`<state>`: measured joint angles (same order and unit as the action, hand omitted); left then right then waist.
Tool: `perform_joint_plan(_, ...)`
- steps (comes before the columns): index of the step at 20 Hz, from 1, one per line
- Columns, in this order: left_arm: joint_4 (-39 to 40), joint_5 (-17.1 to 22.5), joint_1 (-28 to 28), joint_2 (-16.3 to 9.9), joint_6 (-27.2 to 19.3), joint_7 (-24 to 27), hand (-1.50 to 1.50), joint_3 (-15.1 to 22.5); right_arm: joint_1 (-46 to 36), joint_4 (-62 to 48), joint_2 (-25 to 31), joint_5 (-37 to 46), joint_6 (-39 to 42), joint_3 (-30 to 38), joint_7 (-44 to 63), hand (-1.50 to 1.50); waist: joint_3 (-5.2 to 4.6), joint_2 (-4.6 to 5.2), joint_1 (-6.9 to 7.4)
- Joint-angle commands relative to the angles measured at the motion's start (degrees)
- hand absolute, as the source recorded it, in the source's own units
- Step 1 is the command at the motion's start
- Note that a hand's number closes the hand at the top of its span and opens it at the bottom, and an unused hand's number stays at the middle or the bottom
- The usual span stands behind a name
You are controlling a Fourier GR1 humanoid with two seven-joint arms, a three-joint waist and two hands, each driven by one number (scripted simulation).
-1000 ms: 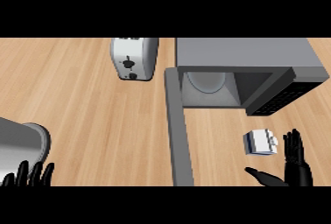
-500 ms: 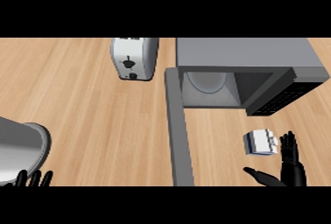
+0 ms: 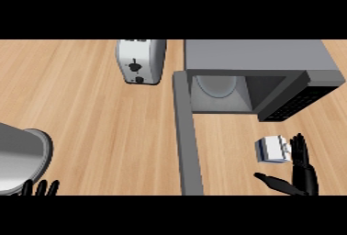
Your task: Pick up the milk, place it into the microwave and close the microwave
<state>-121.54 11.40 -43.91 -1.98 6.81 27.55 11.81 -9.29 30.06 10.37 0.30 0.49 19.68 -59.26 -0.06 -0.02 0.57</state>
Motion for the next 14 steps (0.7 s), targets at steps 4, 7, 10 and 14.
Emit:
perform_joint_plan(4, -2.8, 3.7, -1.8, -2.9, 1.7, -1.4, -1.50, -3.0, -5.7, -5.6, -1.6, -0.1, -1.4, -0.2, -2.9, -1.50, 0.13, 0.09, 0.30)
perform_joint_plan(7, 1.2, 0.2, 1.0, 0.0, -0.6, 0.9, -1.50, -0.8, -6.6, -5.6, -0.4, -1.3, 0.3, 0.2, -1.5, -1.50, 0.10, 0.05, -0.02)
perform_joint_plan(10, 1.0, 1.9, 0.3, -1.6, 1.4, 0.8, -1.50, -1.9, -6.9, -9.4, 0.1, -1.1, -2.2, 1.3, -5.4, -1.50, 0.13, 0.11, 0.15)
perform_joint_plan(14, -0.1, -1.8, -0.9, -0.1, -0.5, 1.7, -1.50, 1.4, -8.3, -9.3, -1.4, -1.6, -8.5, 2.9, -5.8, 1.50, 0.15, 0.15, 0.35)
